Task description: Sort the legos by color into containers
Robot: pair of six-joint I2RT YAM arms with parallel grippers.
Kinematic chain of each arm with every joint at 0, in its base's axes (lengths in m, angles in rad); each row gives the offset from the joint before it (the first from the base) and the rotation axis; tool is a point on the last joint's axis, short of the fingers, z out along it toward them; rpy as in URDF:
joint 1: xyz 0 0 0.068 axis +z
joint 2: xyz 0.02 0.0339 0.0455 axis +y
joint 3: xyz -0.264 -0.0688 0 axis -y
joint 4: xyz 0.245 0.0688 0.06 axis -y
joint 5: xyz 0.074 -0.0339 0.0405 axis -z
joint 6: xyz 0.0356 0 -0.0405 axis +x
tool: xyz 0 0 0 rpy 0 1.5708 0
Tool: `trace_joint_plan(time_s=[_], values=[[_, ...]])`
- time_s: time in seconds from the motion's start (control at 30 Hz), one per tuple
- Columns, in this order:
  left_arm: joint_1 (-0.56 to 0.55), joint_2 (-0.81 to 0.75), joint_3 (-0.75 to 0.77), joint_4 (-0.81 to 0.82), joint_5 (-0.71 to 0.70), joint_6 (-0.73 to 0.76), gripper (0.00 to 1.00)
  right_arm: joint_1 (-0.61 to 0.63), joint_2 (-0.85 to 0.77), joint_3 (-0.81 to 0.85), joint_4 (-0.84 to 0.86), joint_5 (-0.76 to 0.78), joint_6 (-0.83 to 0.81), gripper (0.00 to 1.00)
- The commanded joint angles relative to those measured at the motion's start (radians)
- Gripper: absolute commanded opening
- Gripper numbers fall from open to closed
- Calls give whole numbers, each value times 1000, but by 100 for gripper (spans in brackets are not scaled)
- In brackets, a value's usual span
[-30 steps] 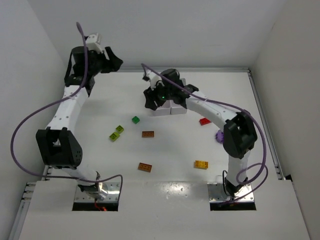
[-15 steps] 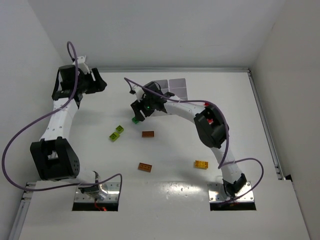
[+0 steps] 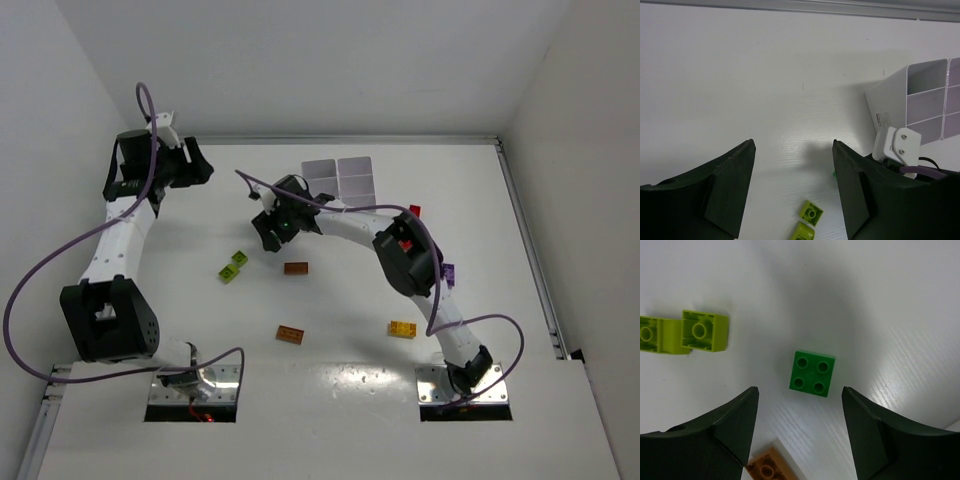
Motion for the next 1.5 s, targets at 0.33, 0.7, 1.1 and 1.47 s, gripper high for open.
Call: trace_joint_plan(time_s=[0.33, 0.7, 1.1, 1.47], values=[[8, 13, -2, 1, 17, 21, 69, -3, 73, 72, 46, 101, 10, 62], [8, 22, -21, 1, 17, 21, 69, -3, -2, 42, 46, 81, -65, 2], [-239, 91, 6, 11, -75, 60, 69, -112, -449, -187, 77, 149, -86, 0], [-316, 203, 114, -270, -156, 248, 72, -264, -279, -18, 29, 95, -65, 0]])
